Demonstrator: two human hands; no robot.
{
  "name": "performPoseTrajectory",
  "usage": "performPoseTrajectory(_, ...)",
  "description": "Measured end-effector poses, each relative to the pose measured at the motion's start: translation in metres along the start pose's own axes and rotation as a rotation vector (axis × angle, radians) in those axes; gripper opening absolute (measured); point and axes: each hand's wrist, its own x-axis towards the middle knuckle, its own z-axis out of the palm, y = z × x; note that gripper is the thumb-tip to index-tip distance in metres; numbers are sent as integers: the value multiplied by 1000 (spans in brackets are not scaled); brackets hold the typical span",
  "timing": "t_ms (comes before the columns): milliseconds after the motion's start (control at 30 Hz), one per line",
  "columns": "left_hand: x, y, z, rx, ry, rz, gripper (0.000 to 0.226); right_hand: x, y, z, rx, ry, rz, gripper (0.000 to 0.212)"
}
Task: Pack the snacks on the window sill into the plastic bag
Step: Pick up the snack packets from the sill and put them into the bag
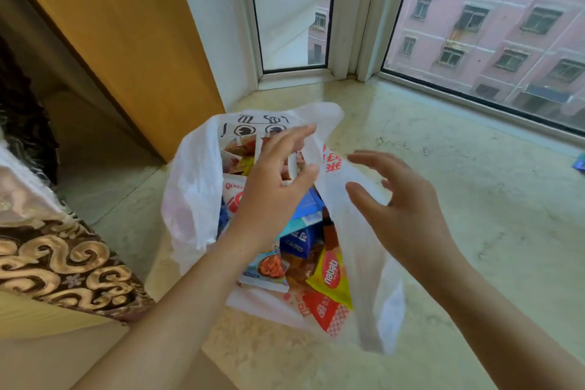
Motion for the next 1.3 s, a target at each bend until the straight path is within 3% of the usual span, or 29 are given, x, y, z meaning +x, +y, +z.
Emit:
performPoseTrajectory(133,3,28,52,105,-103,115,45,-19,43,-51,-474,146,-155,42)
performPoseTrajectory(333,-6,73,156,359,-314,293,58,-70,119,-130,-694,169,-87,46)
performPoseTrajectory(933,-93,131,473,520,-655,450,66,-232,313,-342,-834,333,287,49)
performPoseTrajectory(1100,-96,127,547,596,-721,461,69,-248,368,-372,-846,345,344,49)
performPoseTrajectory(1300,-55,104,616,729,-738,492,63,-227,441,-378,-802,240,425,52)
